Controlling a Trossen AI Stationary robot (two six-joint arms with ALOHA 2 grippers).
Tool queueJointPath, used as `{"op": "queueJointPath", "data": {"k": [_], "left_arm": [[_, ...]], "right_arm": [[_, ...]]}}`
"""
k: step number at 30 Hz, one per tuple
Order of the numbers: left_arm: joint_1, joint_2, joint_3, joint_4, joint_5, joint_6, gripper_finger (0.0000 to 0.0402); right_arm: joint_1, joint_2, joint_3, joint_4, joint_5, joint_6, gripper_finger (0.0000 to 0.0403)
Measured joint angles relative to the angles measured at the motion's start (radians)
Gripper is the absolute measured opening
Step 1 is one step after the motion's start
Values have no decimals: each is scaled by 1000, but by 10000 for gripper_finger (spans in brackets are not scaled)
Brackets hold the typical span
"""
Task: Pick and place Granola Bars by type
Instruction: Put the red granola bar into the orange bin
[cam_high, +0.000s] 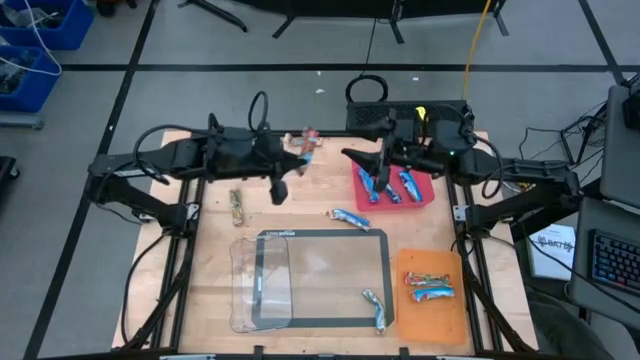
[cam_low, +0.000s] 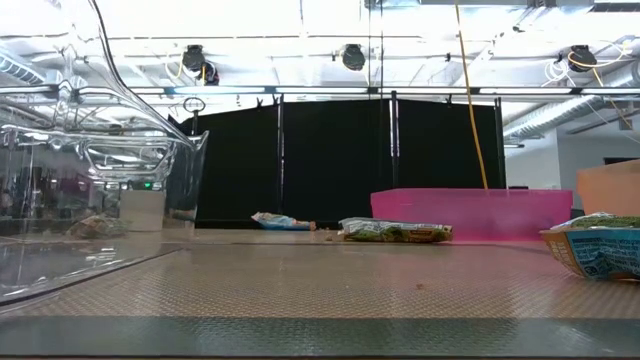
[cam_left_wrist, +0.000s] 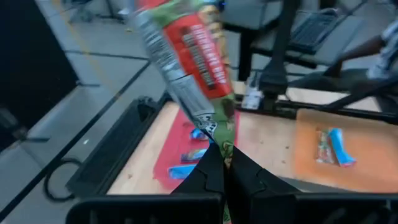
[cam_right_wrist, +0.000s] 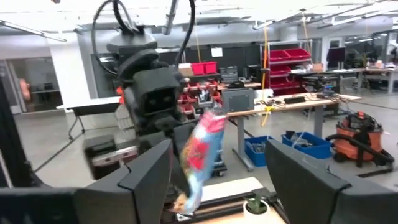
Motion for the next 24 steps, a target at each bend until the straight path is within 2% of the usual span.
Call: {"op": "queueJointPath", "data": {"k": [8,15,24], "left_arm": [[42,49,5,152,107,76,0],[61,88,1,211,183,130,0],[53,126,3,270,208,145,0]], "right_arm": [[-12,6,0,1,-27,-45,262],[-13,37,2,29,-25,-45,265],[-28,92,1,56,-57,1,265]]}}
